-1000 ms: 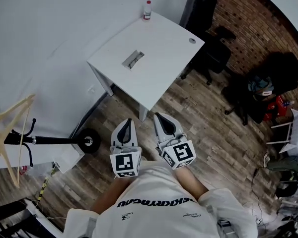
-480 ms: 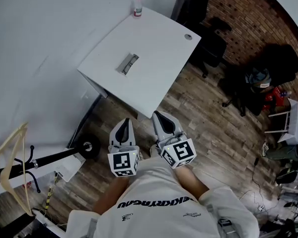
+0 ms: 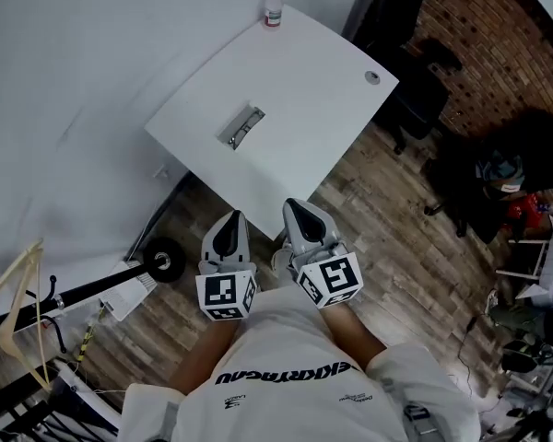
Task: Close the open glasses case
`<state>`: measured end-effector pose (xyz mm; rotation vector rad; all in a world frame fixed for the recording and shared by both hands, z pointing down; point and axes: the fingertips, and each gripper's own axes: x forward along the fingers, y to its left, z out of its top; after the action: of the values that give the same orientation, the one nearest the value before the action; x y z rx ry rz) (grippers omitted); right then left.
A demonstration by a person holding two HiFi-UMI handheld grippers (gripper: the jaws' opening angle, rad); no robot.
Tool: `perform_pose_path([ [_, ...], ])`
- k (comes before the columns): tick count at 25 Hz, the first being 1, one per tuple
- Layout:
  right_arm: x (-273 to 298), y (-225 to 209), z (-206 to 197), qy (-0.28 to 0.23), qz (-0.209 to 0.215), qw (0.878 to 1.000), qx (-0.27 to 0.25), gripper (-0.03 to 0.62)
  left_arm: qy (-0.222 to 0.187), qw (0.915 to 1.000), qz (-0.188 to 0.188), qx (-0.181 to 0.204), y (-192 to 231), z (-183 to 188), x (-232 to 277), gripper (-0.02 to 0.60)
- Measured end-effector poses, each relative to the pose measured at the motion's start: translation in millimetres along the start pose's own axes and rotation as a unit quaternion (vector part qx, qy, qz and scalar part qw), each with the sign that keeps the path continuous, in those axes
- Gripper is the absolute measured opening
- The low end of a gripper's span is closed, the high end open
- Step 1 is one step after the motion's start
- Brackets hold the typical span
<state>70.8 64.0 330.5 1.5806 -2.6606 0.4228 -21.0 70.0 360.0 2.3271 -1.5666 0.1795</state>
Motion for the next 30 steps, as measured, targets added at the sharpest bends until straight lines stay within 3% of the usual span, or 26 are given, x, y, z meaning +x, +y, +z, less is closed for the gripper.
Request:
perform_pose_path([
  [9,34,-33,3,0.014,0.065,0.998,0.008,-0.003,0.030,0.9977,0.052,-0.031,-3,-2,55,-0.003],
  [15,55,-50,-8,0.036,0.067,0.997,0.014,-0.003,0.035,0.9964,0.051,-0.059,8,-5,81,-0.003],
  [30,142,-63,-26,0.068,0.026,0.997,0.021,-0.003,0.082,0.9899,0.059,-0.099,98,-19,160,-0.002],
])
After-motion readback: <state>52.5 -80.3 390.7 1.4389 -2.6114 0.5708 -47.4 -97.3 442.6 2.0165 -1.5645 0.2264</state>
